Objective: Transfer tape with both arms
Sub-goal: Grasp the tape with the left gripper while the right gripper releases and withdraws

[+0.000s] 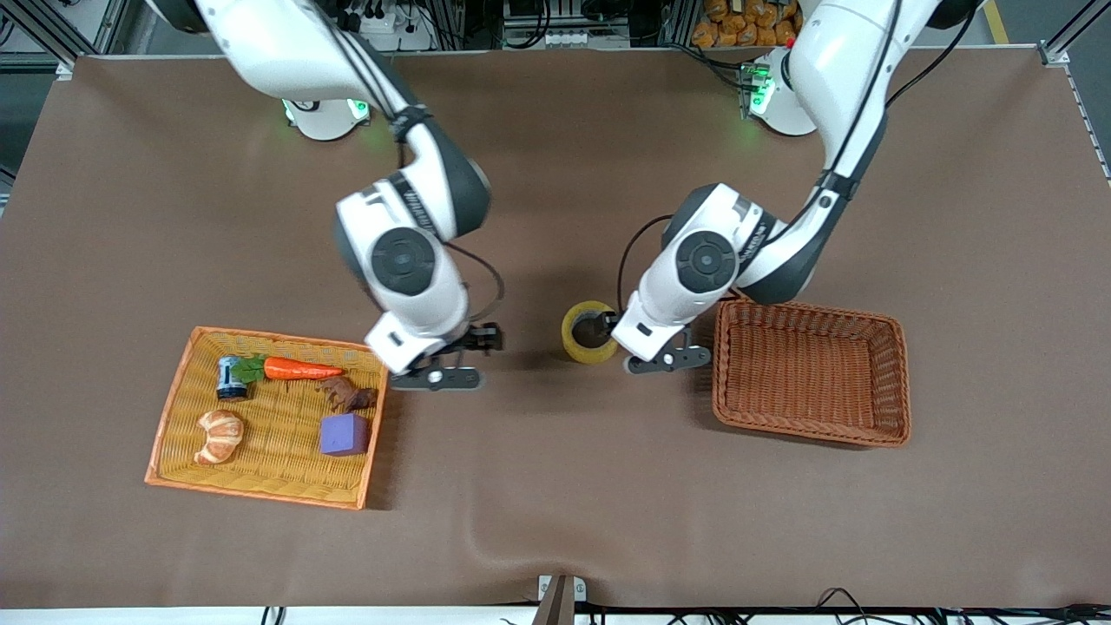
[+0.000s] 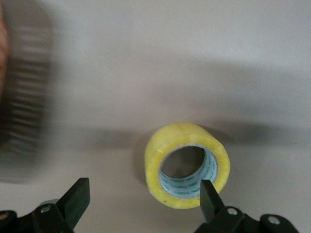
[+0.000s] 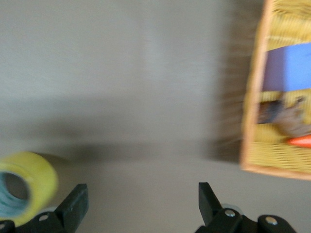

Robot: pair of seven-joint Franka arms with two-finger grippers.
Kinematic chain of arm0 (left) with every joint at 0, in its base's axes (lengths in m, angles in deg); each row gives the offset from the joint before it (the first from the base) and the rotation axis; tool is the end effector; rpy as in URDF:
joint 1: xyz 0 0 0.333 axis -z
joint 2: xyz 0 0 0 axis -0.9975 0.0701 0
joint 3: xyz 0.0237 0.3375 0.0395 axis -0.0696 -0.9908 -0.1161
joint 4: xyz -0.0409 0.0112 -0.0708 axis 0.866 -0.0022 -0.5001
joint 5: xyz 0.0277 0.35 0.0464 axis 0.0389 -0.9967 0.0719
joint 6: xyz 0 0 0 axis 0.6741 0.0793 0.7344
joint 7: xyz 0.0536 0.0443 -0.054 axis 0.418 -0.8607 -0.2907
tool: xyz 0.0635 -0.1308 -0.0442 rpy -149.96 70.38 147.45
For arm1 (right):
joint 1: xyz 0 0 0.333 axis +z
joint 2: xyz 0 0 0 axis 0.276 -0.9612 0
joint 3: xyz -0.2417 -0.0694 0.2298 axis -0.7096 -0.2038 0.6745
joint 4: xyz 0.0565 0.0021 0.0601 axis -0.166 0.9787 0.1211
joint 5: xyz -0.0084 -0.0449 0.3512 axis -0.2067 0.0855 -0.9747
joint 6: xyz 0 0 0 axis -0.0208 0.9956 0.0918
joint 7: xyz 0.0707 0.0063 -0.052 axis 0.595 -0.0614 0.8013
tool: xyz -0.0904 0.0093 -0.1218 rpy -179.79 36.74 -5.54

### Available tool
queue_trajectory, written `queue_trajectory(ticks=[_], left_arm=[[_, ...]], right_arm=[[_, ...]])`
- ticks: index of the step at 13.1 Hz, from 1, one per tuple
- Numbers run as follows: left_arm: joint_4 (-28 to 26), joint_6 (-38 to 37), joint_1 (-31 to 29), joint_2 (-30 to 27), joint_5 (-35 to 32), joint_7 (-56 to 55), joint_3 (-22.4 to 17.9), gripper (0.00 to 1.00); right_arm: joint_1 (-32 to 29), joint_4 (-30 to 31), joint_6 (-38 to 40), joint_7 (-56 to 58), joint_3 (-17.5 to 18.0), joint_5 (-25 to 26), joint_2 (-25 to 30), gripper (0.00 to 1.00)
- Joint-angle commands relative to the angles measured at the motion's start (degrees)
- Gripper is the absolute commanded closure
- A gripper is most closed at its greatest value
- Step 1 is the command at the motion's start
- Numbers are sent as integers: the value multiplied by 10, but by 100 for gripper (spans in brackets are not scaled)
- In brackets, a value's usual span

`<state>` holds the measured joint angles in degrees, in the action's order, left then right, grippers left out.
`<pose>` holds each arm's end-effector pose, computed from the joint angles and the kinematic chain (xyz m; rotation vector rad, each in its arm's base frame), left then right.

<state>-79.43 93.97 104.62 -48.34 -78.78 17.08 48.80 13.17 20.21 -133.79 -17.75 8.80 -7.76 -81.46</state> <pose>0.5543 -0.3825 0.2870 2.9999 0.2203 -0.1555 0.6048 0.3289 0.3598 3.0991 0.0714 -0.0585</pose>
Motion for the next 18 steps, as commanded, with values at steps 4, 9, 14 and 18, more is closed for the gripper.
queue_trajectory(ticks=[4, 9, 14, 18], left_arm=[[8, 17, 18, 46, -19, -17, -1, 3], [-12, 17, 26, 51, -37, -16, -1, 20], [-10, 64, 26, 77, -43, -16, -4, 43], [-12, 65, 19, 63, -41, -25, -3, 100]], right_arm=[[-131, 184, 45, 187, 8, -11, 192, 0], [-235, 192, 120, 325, 8, -11, 272, 0], [-292, 191, 126, 316, 7, -3, 325, 0], [-319, 192, 142, 260, 9, -11, 354, 0]])
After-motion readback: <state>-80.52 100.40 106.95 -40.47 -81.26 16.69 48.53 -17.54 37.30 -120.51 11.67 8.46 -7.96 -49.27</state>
